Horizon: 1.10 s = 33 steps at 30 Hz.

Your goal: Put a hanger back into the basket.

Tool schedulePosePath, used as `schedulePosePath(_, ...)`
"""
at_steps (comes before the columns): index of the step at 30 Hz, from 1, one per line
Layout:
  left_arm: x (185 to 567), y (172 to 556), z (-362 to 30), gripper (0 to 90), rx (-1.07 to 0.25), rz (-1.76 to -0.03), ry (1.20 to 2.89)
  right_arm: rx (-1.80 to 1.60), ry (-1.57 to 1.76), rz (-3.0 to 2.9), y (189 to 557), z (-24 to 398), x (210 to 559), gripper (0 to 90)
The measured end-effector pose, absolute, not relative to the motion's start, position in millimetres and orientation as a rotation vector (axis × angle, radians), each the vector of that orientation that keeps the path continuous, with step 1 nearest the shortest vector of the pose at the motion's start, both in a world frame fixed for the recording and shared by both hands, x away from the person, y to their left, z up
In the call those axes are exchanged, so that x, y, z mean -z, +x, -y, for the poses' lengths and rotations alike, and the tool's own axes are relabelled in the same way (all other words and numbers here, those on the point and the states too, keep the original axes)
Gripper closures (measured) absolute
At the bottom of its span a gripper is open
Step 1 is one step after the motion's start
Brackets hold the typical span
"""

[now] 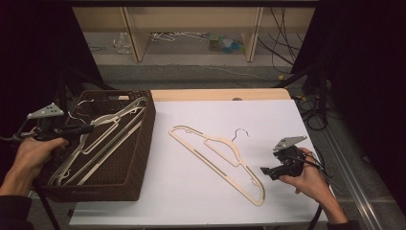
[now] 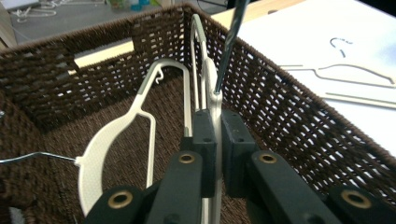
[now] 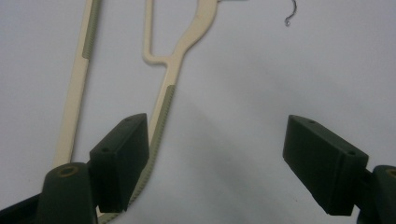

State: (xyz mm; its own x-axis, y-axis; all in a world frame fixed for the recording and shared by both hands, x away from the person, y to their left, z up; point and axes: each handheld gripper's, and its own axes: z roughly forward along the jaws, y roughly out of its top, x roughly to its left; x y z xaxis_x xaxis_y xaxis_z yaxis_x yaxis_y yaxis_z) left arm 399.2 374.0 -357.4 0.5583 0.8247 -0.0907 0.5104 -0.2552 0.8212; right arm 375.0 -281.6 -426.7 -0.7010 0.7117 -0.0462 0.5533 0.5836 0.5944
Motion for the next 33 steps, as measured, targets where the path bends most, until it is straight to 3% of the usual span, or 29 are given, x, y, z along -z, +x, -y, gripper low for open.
schedulePosePath(8,379,410,-370,84.8,-0.460,-1.139,1.942,-0.816,1.039,-2.543,374,281,426,23.9)
schedulePosePath(15,385,411,-373,80.6,-0.563,-1.234,1.951,-0.815,1.018,-2.544,375,281,426,24.0)
schedulePosePath(17,383,411,-379,79.5,-0.615,-1.246,2.035,-0.816,1.005,-2.546,375,281,426,24.0)
schedulePosePath(19,385,411,-381,72.7,-0.670,-1.295,2.009,-0.811,1.023,-2.549,374,281,426,24.1)
schedulePosePath(23,383,408,-384,69.7,-0.666,-1.332,1.994,-0.813,1.034,-2.549,374,280,425,24.1)
schedulePosePath(26,381,403,-379,56.4,-0.711,-1.370,1.935,-0.812,1.030,-2.544,374,280,426,24.1)
schedulePosePath(33,366,376,-350,46.2,-0.716,-1.275,1.863,-0.790,1.022,-2.571,373,277,426,24.4)
